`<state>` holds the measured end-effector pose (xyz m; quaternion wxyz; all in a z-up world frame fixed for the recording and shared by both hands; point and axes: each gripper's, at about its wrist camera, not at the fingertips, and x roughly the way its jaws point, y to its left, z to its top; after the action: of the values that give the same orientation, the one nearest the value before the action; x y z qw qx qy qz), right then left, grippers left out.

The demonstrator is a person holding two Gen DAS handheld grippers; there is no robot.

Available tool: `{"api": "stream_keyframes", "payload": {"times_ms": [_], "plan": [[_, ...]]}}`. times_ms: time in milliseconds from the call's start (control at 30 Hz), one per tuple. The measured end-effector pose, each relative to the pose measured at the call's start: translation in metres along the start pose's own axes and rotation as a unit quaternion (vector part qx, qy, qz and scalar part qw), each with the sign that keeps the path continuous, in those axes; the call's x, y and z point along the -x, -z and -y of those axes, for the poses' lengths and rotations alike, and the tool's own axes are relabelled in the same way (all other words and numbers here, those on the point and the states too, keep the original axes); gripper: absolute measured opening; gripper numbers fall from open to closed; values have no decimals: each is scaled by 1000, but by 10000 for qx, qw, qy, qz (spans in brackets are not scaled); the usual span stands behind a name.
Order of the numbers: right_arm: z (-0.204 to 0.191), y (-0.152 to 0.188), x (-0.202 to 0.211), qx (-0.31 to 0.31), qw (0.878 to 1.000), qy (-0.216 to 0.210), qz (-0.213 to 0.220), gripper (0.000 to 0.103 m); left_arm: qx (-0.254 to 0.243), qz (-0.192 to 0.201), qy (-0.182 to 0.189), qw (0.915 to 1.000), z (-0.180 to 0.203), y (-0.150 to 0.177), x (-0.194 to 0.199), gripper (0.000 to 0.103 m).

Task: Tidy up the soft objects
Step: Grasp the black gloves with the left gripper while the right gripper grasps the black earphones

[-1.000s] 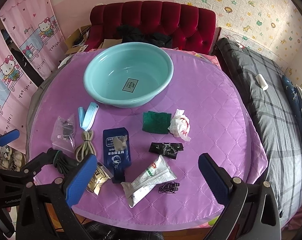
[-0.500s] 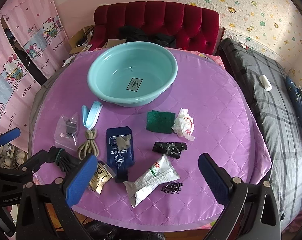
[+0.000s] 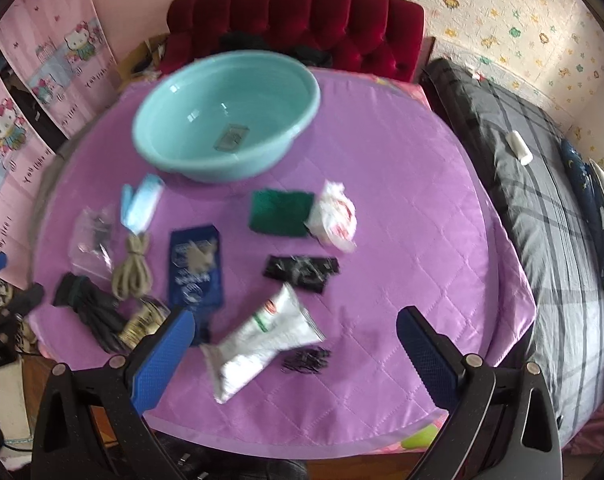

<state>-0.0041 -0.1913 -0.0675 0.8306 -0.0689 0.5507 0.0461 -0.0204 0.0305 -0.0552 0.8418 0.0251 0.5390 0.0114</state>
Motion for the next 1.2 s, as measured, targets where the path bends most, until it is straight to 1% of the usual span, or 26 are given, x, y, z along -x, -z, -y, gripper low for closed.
{"api": "stream_keyframes", "payload": {"times_ms": [133, 233, 400, 567, 633, 700, 733, 833, 900, 933, 967, 1033, 1067, 1200], "plan": [[9, 16, -20, 63, 9999, 54, -145, 103, 4, -37, 16, 10000, -3, 15, -14, 103], [15, 30, -37, 53, 9995, 11, -310, 103, -2, -97, 8, 10000, -3, 24, -25, 103], [24, 46, -67, -87, 9983, -130, -566, 103, 135, -173, 80, 9997, -8, 38, -43, 103], [26, 56, -95, -31, 9972, -84, -738, 102, 170, -292, -12, 9994, -12, 50, -58, 103], [27, 61, -107, -48, 9963, -103, -853, 97, 195, -335, -28, 9992, -14, 54, -62, 103], [30, 64, -117, -109, 9952, -186, -949, 90, 259, -402, -33, 9988, -17, 57, -66, 103], [30, 65, -122, -125, 9945, -241, -1016, 89, 290, -441, -43, 9986, -18, 59, -67, 103], [30, 68, -130, -117, 9935, -366, -1072, 81, 317, -490, -94, 9983, -20, 61, -69, 103], [27, 68, -134, -78, 9934, -401, -1069, 68, 317, -468, -115, 9983, -22, 62, -69, 103], [27, 69, -135, -73, 9935, -387, -1065, 64, 317, -459, -131, 9984, -22, 61, -70, 103], [26, 69, -136, -50, 9939, -327, -1050, 55, 318, -462, -156, 9983, -22, 61, -70, 103], [26, 69, -135, -21, 9943, -398, -989, 50, 337, -485, -159, 9981, -24, 61, -72, 103], [26, 70, -134, 5, 9942, -423, -992, 41, 357, -501, -159, 9980, -25, 61, -74, 103], [20, 70, -129, 46, 9938, -389, -1039, 38, 436, -545, -164, 9974, -29, 61, -78, 103]]}}
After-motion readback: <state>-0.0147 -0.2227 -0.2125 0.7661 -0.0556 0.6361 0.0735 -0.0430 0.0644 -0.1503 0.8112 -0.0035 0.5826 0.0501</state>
